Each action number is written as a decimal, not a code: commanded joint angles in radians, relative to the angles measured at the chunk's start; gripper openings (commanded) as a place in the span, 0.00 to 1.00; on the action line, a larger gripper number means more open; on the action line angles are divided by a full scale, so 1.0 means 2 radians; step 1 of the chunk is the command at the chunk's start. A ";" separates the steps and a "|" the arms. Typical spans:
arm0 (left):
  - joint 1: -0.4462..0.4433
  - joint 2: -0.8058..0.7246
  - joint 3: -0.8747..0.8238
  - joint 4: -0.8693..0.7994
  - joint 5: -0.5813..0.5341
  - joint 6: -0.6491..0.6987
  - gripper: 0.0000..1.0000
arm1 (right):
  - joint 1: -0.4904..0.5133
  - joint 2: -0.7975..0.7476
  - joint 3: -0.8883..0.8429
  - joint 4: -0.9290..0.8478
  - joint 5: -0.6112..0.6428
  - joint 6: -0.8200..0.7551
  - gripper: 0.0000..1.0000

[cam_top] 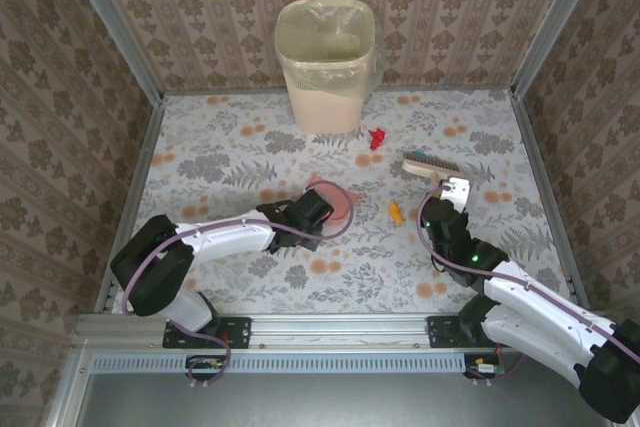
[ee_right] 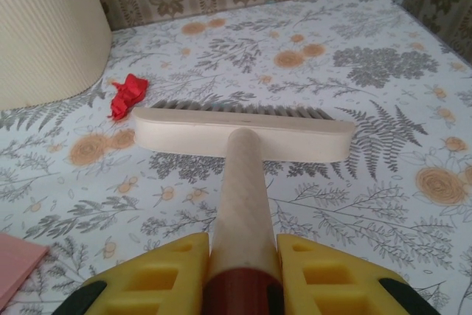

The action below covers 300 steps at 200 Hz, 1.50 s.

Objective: Sweep away the paper scraps from the table

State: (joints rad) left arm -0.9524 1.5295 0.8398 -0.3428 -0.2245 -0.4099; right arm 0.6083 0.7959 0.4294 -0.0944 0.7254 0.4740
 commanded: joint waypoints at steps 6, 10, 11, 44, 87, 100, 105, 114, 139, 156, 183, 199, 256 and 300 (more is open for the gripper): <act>0.007 -0.006 -0.010 0.003 0.007 0.003 0.00 | -0.003 0.014 0.045 0.023 -0.038 -0.009 0.00; 0.008 -0.008 -0.012 0.005 0.007 0.003 0.00 | -0.003 0.022 0.053 0.020 -0.039 -0.009 0.00; 0.008 -0.009 -0.013 0.005 0.006 0.003 0.00 | -0.003 0.023 0.054 0.019 -0.040 -0.009 0.00; 0.013 -0.009 -0.019 0.013 0.008 -0.004 0.00 | -0.006 0.103 0.122 0.006 -0.031 -0.019 0.00; 0.013 -0.005 -0.018 0.014 0.008 -0.013 0.00 | -0.035 0.208 0.197 -0.004 -0.032 -0.033 0.00; 0.013 -0.009 -0.019 0.012 0.001 -0.014 0.00 | -0.045 0.229 0.201 0.019 -0.044 -0.039 0.00; 0.014 -0.010 -0.020 0.012 0.002 -0.013 0.00 | -0.049 0.238 0.205 0.024 -0.046 -0.040 0.00; 0.013 -0.011 -0.021 0.013 0.002 -0.013 0.00 | -0.058 0.255 0.216 0.027 -0.050 -0.039 0.00; 0.013 -0.010 -0.019 0.011 0.005 -0.015 0.00 | -0.077 0.312 0.263 0.013 -0.064 -0.043 0.00; 0.014 -0.013 -0.021 0.009 0.005 -0.015 0.00 | -0.081 0.337 0.284 0.021 -0.063 -0.056 0.00; 0.013 -0.016 -0.023 0.006 0.003 -0.015 0.00 | -0.089 0.369 0.304 0.039 -0.078 -0.063 0.00; 0.013 -0.018 -0.024 0.005 0.002 -0.016 0.00 | -0.089 0.393 0.321 0.033 -0.079 -0.062 0.00; 0.014 -0.008 -0.021 0.005 0.001 -0.018 0.00 | -0.089 0.428 0.334 0.035 -0.120 -0.036 0.00; 0.015 -0.005 -0.020 0.006 0.004 -0.015 0.00 | -0.081 0.418 0.323 0.019 -0.165 -0.013 0.00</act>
State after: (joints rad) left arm -0.9329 1.5204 0.8108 -0.3023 -0.2138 -0.4263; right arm 0.4347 1.6470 1.0637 -0.0494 0.4671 0.4000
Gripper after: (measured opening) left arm 0.254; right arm 0.242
